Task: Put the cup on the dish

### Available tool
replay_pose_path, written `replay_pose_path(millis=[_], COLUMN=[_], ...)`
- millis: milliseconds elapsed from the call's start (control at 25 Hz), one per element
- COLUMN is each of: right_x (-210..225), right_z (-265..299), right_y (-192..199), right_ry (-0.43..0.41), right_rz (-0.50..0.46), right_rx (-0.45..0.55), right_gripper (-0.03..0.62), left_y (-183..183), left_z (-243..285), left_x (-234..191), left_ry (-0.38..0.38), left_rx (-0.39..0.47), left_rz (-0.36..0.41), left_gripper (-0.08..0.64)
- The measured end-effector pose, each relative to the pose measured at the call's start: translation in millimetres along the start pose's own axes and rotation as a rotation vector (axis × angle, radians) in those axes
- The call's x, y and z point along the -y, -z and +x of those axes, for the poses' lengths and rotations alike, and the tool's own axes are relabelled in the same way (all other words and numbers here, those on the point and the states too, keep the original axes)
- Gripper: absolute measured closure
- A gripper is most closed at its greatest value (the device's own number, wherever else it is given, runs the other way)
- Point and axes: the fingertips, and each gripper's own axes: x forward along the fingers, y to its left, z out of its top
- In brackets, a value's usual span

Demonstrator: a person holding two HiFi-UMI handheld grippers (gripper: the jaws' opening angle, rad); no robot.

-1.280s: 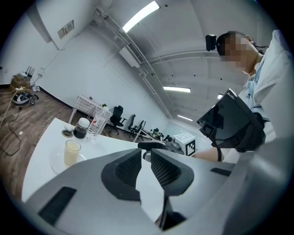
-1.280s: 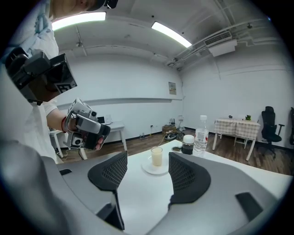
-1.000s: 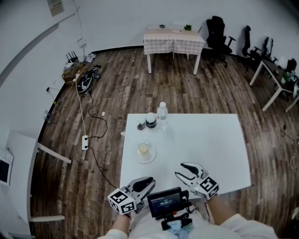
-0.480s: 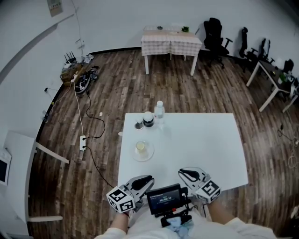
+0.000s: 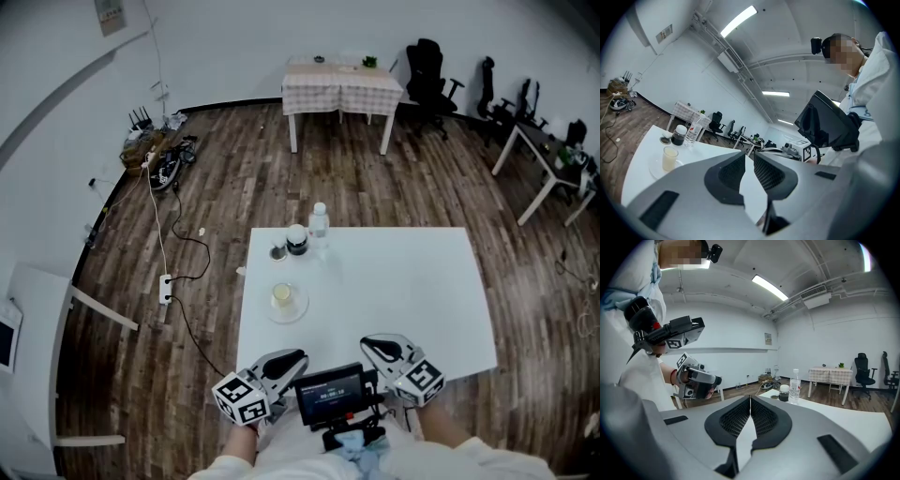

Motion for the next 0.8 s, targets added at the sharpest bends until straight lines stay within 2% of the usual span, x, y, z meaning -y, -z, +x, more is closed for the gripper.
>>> replay_pose_path(millis=[240,800], right_x=[1,-5], right_z=[-7,-14], right_y=[8,3], right_ry=[0.004,-0.009], right_rz=[-0.01,-0.01], right_rx=[-0.022,0.007], right_gripper=[0.563,0.563], left_y=[-4,1], left_z=[3,3], left_x=[6,13], left_ry=[-0.001,0.002], left_rx=[0.001,0.005], left_rz=[0.008,0.014], left_gripper=[0.506,0.506])
